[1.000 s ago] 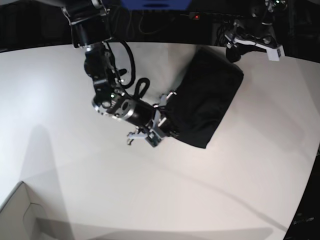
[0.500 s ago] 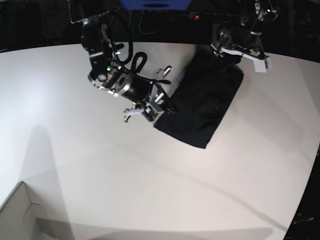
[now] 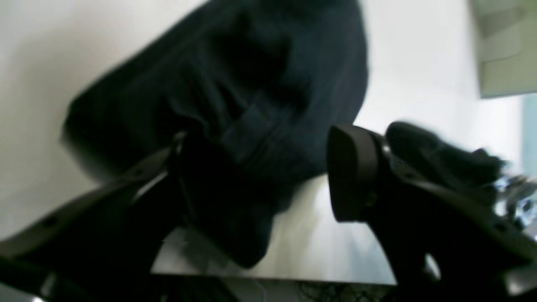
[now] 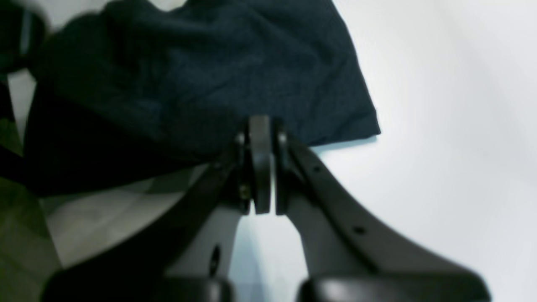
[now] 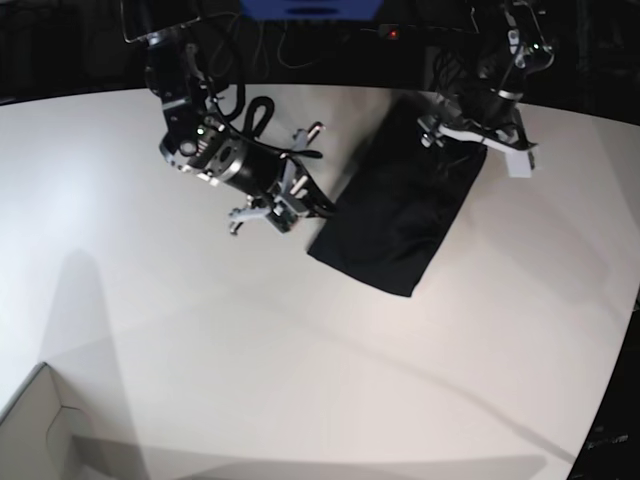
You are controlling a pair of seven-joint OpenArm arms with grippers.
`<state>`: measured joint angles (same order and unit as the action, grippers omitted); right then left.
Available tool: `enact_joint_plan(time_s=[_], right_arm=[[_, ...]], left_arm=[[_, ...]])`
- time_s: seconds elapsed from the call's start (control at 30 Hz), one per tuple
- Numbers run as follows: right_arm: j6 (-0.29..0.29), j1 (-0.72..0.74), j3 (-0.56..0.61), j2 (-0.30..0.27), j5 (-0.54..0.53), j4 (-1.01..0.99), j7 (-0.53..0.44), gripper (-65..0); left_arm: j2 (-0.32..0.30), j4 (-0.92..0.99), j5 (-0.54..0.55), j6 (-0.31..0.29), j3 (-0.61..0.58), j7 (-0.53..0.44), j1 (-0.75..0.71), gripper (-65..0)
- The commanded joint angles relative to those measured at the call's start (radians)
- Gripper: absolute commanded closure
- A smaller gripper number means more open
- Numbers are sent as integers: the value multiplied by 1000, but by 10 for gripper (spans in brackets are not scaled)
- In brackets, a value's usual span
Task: Layout the t-shirt on the table in an organized manner, then fold the t-shirt properly
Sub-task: 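Hold the folded black shirt edge with the left gripper while the right gripper hovers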
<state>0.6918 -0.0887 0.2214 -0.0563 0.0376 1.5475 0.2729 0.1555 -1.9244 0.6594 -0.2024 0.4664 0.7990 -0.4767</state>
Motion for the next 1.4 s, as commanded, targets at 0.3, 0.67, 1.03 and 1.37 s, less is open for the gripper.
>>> enact_joint_plan(time_s=[0.3, 0.67, 1.03, 1.37], right_arm=[[6, 11, -1, -1, -18, 21, -28, -6], [6, 13, -1, -1, -18, 21, -28, -6], [6, 13, -1, -1, -18, 21, -28, -6], [6, 13, -1, -1, -18, 21, -28, -5]], left_arm=[[2, 0, 9, -12, 1, -3, 2, -184], [2, -13, 130, -15, 81, -13, -66, -2], [2, 0, 204, -16, 185, -3, -78, -1], [2, 15, 196, -13, 187, -3, -78, -23]])
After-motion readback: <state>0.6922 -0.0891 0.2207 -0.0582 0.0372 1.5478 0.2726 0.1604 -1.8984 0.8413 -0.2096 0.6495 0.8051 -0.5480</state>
